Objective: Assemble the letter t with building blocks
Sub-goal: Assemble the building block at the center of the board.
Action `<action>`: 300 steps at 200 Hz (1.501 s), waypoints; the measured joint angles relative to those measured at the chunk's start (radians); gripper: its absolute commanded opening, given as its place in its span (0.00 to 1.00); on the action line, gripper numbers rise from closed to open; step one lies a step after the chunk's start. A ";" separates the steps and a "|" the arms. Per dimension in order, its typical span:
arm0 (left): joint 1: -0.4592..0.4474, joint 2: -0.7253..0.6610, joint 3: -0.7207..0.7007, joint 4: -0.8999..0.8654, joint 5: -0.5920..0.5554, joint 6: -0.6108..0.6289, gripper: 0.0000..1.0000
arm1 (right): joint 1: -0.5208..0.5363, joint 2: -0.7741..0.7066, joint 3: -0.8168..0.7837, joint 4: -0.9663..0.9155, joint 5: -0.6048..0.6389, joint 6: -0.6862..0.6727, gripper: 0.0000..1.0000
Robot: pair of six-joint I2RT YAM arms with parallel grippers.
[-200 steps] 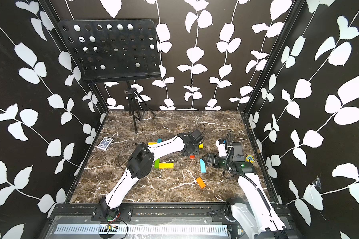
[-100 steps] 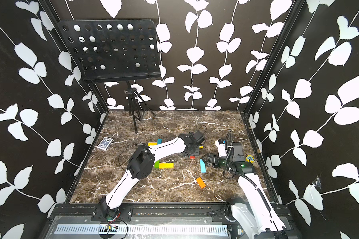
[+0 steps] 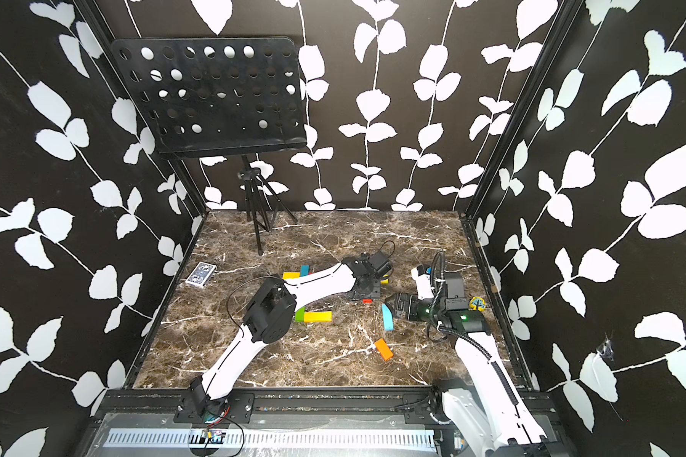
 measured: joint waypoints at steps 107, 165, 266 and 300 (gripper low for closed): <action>-0.016 0.027 0.042 -0.034 -0.037 0.002 0.47 | 0.000 -0.014 0.000 0.000 -0.017 0.000 1.00; -0.020 0.038 0.061 -0.055 -0.053 0.002 0.45 | 0.000 -0.015 0.000 0.000 -0.018 0.000 1.00; -0.024 0.047 0.076 -0.066 -0.060 0.006 0.47 | 0.000 -0.015 0.000 0.000 -0.022 0.000 1.00; -0.030 0.066 0.109 -0.092 -0.076 0.010 0.48 | 0.000 -0.021 0.000 0.000 -0.024 0.000 1.00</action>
